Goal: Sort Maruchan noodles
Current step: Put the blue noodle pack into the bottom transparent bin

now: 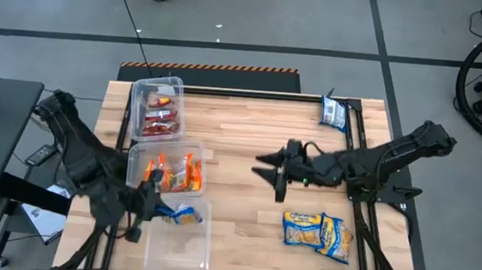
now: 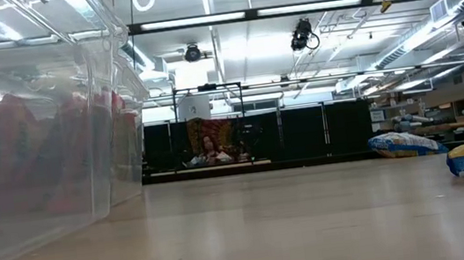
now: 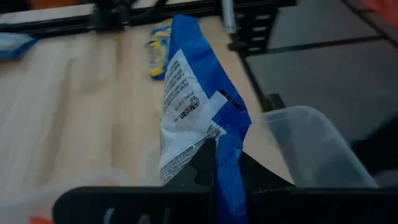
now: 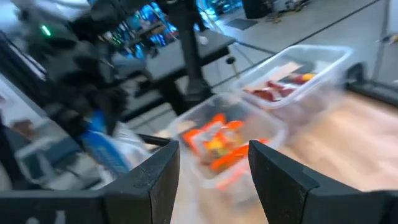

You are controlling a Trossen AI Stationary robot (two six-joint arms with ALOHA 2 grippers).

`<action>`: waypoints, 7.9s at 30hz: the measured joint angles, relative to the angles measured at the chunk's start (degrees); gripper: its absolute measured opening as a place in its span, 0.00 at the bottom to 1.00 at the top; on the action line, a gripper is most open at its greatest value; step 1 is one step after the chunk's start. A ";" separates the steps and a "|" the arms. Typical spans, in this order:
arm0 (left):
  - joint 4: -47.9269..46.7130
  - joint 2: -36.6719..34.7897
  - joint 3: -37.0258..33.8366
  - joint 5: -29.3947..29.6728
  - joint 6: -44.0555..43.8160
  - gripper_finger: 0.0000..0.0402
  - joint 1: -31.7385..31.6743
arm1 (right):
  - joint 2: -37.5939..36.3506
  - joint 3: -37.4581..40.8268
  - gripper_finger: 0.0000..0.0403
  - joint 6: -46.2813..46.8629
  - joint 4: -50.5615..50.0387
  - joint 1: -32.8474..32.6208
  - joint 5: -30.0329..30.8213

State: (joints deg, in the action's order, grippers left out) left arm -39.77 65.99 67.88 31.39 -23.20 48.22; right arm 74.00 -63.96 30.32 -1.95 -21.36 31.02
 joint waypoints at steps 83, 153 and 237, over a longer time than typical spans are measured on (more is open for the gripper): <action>-11.40 22.28 -3.52 -1.77 -3.13 0.23 -1.25 | 24.19 0.00 0.49 23.73 10.85 -18.68 -1.24; -7.68 22.11 27.27 7.41 14.60 0.26 -16.43 | 20.59 10.51 0.47 -33.54 -28.85 -10.24 -31.07; 15.75 33.49 27.27 -3.46 -1.44 0.33 -35.54 | 4.46 -15.65 0.07 -32.05 -33.09 -0.26 2.39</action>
State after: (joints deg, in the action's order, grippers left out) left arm -24.03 99.48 95.15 27.94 -24.63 12.67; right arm 78.46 -79.61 -1.73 -35.04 -21.63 33.41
